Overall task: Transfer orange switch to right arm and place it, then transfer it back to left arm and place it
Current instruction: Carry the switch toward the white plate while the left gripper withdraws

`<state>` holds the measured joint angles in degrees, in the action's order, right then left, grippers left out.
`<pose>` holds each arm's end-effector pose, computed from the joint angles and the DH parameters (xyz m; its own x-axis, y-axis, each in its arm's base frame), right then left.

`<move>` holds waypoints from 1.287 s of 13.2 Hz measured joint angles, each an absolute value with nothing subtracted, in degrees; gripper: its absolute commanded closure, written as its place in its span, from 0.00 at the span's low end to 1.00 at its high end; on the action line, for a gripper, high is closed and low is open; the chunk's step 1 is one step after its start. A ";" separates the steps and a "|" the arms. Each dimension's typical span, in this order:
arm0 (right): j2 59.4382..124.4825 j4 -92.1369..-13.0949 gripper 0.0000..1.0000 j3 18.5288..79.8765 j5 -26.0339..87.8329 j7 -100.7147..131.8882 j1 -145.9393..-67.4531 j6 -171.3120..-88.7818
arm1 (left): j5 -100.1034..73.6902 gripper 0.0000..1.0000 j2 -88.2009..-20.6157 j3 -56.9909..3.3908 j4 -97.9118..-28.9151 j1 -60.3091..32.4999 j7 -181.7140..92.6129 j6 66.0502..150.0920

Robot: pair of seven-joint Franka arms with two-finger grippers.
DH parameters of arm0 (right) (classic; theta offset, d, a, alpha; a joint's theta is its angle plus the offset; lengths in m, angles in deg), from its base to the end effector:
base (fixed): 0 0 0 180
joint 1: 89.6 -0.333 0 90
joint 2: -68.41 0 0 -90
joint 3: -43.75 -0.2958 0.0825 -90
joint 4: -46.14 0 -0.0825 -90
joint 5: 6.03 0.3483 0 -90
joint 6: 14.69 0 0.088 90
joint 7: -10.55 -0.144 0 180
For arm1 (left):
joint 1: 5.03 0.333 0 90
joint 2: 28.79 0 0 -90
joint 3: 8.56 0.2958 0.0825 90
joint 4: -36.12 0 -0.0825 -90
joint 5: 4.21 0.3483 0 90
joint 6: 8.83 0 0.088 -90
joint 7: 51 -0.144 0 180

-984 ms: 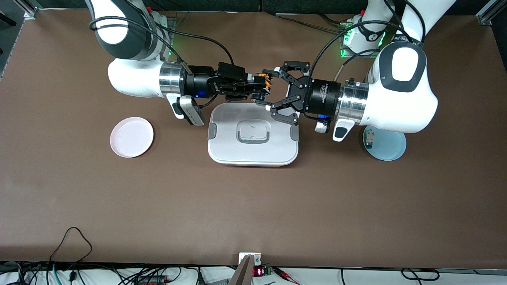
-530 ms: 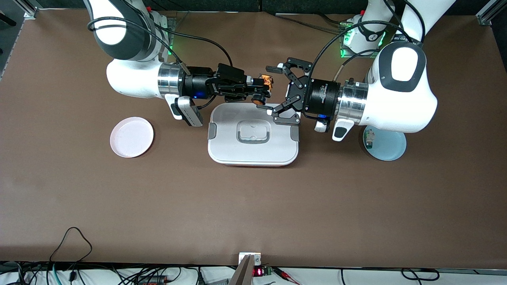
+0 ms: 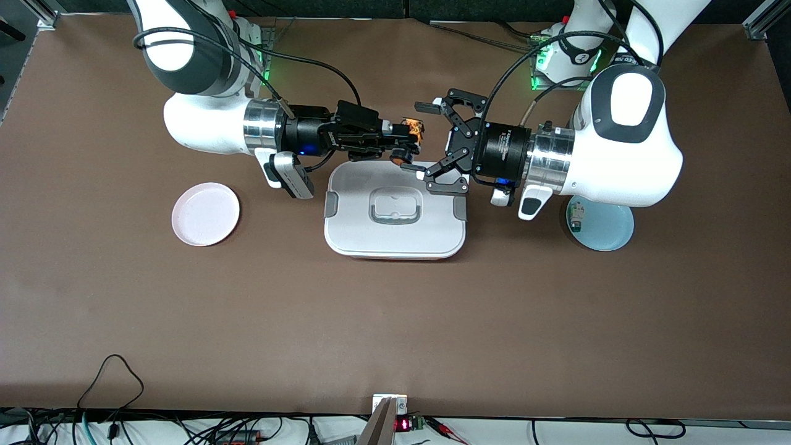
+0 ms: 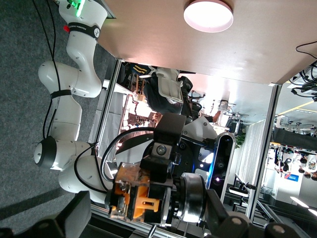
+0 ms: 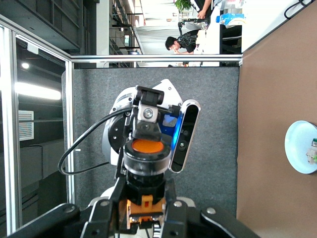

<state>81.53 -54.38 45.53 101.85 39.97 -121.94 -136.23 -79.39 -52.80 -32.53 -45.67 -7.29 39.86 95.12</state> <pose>0.5189 0.3931 0.4991 0.9959 -0.0899 0.0066 0.0088 0.0236 -0.9997 0.5625 -0.3460 0.5301 -0.1863 0.1877 -0.9644 0.9519 -0.2087 -0.2245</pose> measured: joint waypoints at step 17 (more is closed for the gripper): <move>80.70 -56.29 0.67 45.99 59.97 41.59 -107.20 -132.68 | -39.55 0.00 -50.87 -32.23 -33.65 -5.05 11.53 73.31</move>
